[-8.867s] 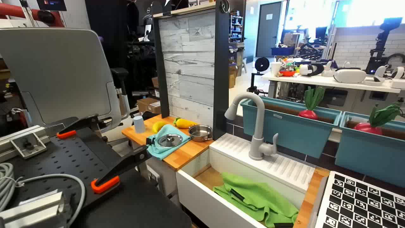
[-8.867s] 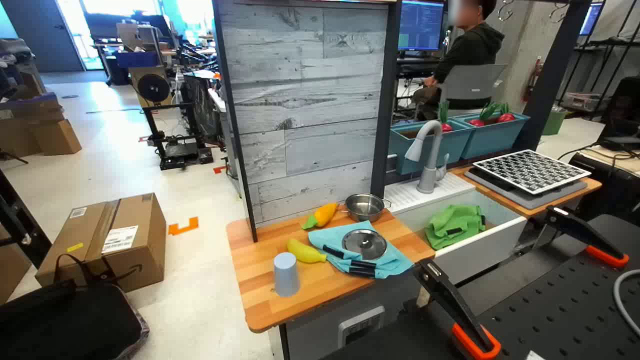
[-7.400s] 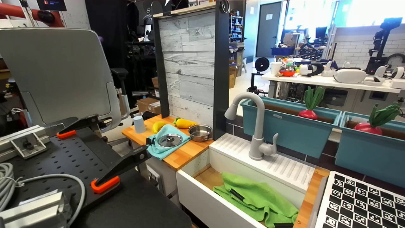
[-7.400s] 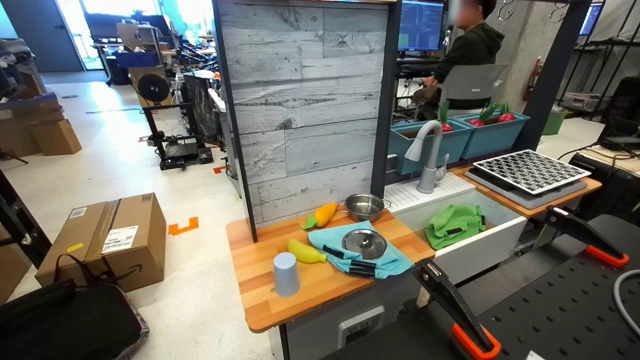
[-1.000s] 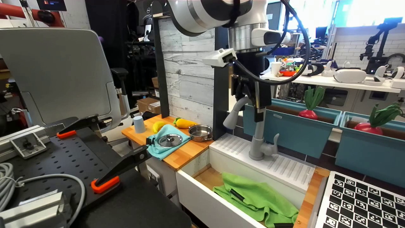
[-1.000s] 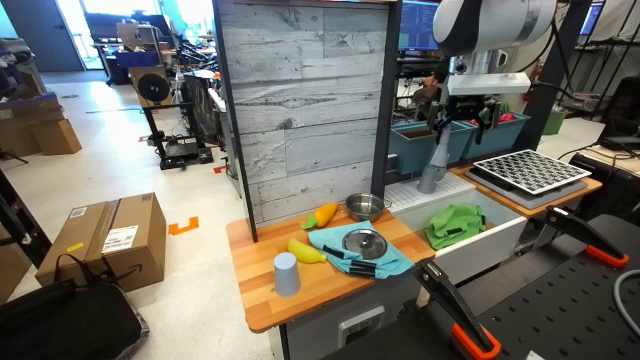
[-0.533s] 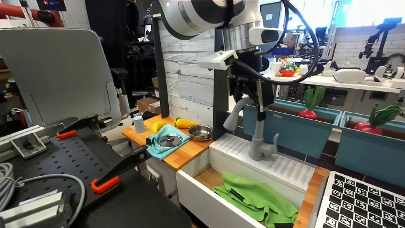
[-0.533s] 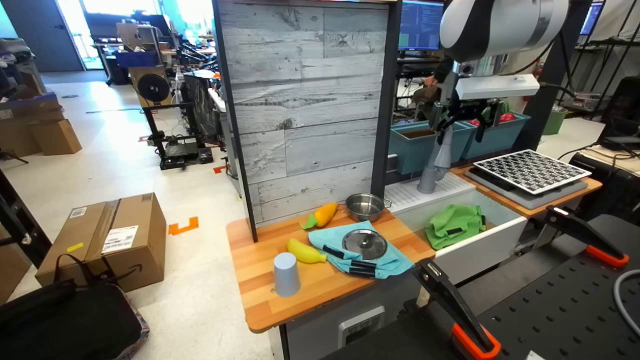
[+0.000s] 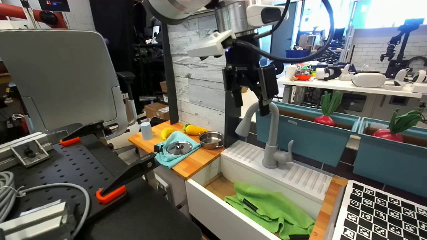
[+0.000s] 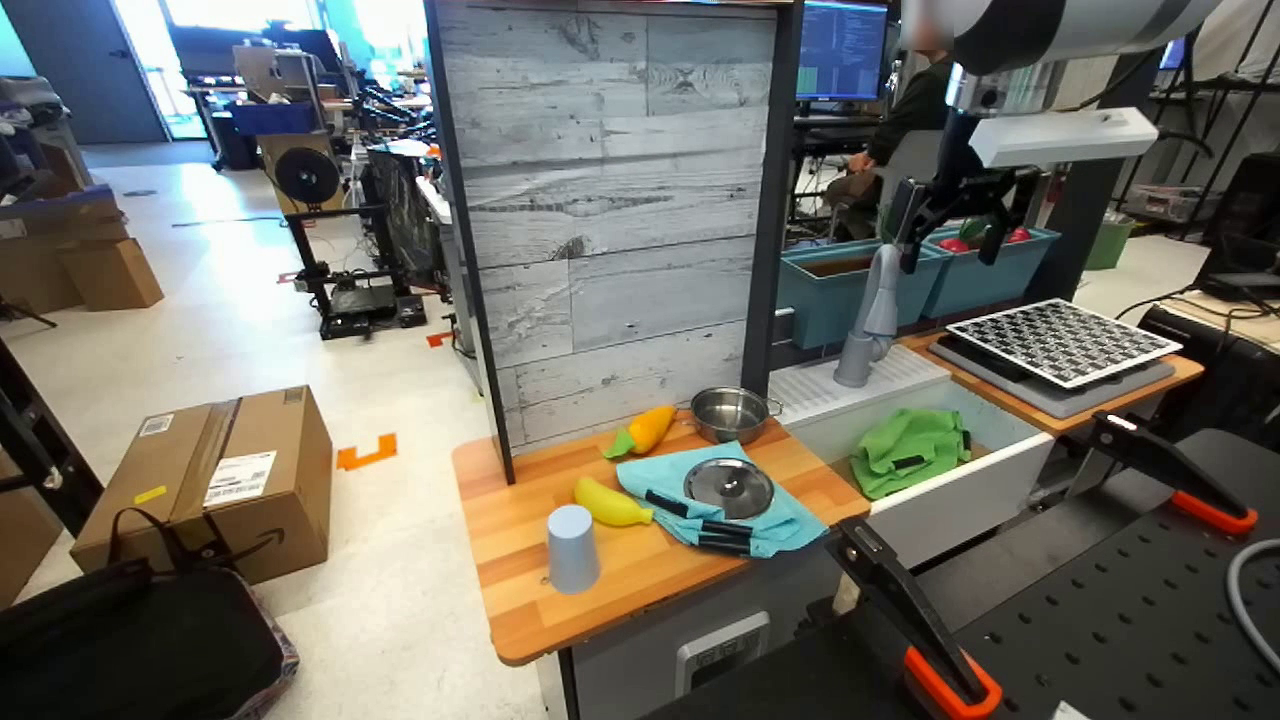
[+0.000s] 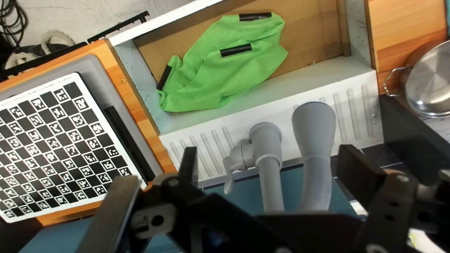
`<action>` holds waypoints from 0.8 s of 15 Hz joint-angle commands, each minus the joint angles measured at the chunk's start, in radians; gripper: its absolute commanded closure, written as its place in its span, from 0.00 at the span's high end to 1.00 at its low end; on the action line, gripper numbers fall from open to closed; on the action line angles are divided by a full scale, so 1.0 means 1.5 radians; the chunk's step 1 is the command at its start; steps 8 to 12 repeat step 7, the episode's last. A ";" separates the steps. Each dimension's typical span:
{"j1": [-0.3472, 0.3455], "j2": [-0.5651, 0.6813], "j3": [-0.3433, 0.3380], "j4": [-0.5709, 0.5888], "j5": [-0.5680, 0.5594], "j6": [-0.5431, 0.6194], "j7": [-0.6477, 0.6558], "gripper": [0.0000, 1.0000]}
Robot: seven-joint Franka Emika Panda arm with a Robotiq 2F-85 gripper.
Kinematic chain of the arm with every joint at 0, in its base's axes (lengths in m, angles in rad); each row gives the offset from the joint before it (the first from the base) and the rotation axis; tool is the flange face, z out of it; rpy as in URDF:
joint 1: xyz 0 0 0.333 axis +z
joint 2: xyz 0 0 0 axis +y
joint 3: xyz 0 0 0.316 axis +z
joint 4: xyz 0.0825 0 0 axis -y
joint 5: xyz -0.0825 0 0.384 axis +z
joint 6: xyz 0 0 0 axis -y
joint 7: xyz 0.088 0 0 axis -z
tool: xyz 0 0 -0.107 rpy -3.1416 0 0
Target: Move the faucet slightly to the right
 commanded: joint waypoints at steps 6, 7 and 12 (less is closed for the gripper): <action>-0.031 -0.138 0.050 -0.130 -0.003 -0.002 -0.069 1.00; -0.030 -0.151 0.053 -0.144 -0.002 -0.002 -0.072 1.00; -0.030 -0.151 0.053 -0.144 -0.002 -0.002 -0.072 1.00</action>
